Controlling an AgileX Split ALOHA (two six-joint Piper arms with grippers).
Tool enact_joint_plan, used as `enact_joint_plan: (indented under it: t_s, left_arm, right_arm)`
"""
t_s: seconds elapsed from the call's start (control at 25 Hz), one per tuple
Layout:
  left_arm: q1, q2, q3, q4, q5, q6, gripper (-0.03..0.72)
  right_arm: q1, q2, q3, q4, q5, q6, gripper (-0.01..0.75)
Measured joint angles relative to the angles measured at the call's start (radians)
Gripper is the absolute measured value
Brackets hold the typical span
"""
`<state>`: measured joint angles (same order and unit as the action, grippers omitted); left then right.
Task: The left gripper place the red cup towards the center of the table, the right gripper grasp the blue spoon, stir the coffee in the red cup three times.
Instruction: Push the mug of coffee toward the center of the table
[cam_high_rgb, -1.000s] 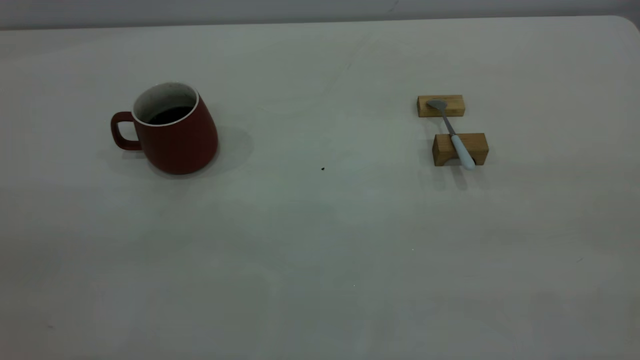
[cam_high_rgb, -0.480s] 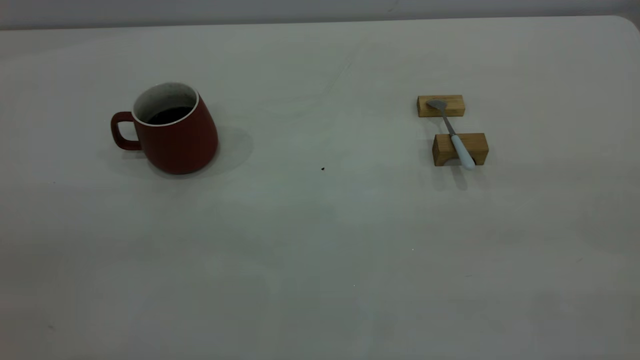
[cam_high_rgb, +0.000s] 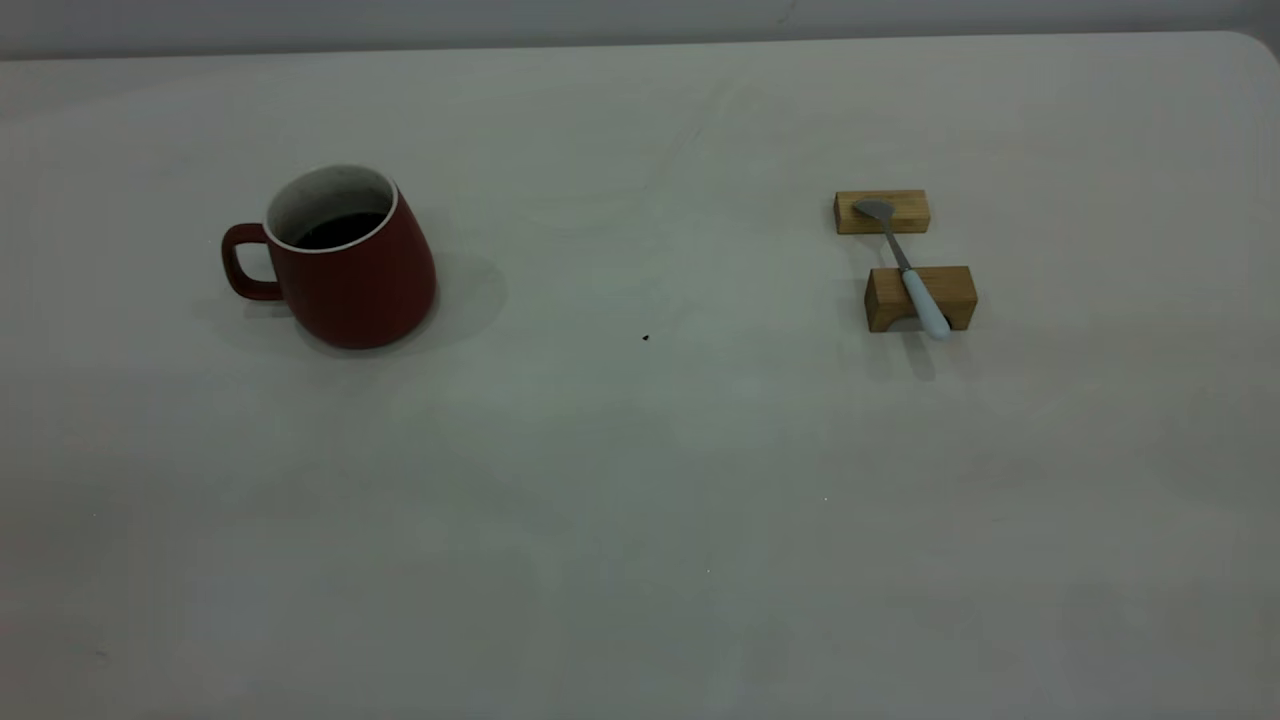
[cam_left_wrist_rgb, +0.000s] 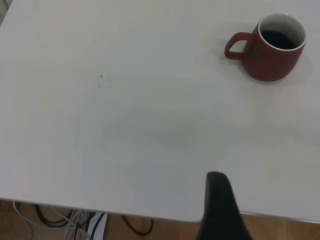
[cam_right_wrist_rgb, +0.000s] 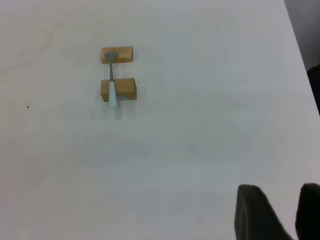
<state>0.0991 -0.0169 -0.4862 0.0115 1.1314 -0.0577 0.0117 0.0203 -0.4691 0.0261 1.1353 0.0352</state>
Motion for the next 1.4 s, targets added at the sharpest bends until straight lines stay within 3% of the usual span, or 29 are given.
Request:
enact_joint_plan:
  t_s: [0.28, 0.52, 0.64, 1.0, 1.2, 1.4]
  left_arm:
    - [0.000, 0.029, -0.009, 0.010, 0.013, -0.034, 0.551]
    - [0.000, 0.279, -0.042, 0.018, -0.005, -0.058, 0.551]
    - [0.000, 0.442, -0.053, 0.020, -0.082, -0.061, 0.551]
    - [0.000, 0.929, -0.078, 0.020, -0.485, 0.012, 0.551]
    - [0.000, 1.294, -0.183, 0.020, -0.601, 0.074, 0.551]
    - [-0.002, 1.556, -0.331, 0.019, -0.629, 0.375, 0.551]
  right_arm:
    - [0.000, 0.000, 0.000, 0.000, 0.000, 0.000, 0.241]
    - [0.000, 0.000, 0.000, 0.000, 0.000, 0.000, 0.241]
    - [0.000, 0.000, 0.000, 0.000, 0.000, 0.000, 0.241]
    - [0.000, 0.000, 0.000, 0.000, 0.000, 0.000, 0.241]
    - [0.000, 0.000, 0.000, 0.000, 0.000, 0.000, 0.241]
    - [0.000, 0.000, 0.000, 0.000, 0.000, 0.000, 0.241]
